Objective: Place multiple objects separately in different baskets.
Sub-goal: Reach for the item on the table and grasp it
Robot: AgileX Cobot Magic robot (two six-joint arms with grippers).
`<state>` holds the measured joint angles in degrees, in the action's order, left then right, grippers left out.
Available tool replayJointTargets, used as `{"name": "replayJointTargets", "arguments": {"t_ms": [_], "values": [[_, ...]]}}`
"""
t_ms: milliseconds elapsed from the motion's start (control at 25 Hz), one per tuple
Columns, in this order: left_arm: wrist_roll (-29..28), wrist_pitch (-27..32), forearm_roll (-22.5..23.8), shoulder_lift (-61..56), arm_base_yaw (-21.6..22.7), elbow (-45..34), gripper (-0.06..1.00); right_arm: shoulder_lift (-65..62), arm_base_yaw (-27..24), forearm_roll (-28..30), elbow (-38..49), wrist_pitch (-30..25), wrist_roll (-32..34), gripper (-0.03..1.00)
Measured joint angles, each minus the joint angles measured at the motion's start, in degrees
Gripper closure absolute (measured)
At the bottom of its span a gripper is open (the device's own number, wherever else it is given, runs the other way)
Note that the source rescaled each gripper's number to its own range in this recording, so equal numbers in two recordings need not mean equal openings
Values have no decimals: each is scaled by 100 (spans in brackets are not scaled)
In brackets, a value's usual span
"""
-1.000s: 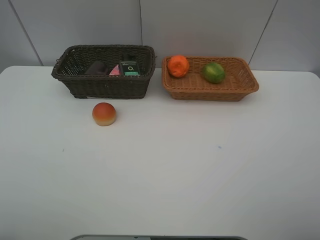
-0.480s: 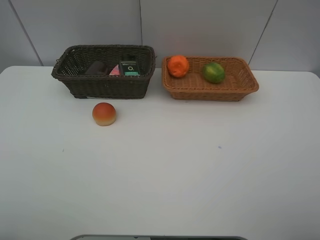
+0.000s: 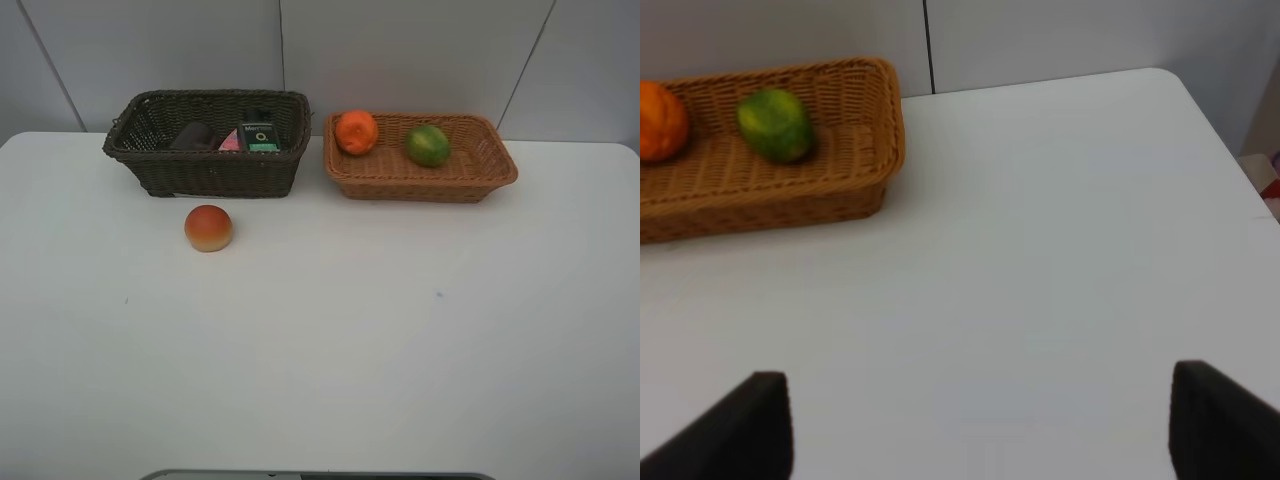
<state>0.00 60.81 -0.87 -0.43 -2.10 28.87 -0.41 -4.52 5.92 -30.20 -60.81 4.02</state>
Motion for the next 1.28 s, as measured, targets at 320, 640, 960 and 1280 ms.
{"name": "replayJointTargets", "arguments": {"t_ms": [320, 640, 960, 1280], "values": [[120, -51, 87, 730, 0, 65, 2, 0, 0, 0, 0, 0, 0, 20], [195, -883, 87, 3289, 0, 730, 2, 0, 0, 0, 0, 4, 0, 20], [199, -1268, 56, 6153, -52, 1609, 2, 0, 0, 0, 0, 4, 0, 20], [194, -1662, 56, 8165, -962, 2509, 2, 0, 0, 0, 0, 4, 0, 20]]}}
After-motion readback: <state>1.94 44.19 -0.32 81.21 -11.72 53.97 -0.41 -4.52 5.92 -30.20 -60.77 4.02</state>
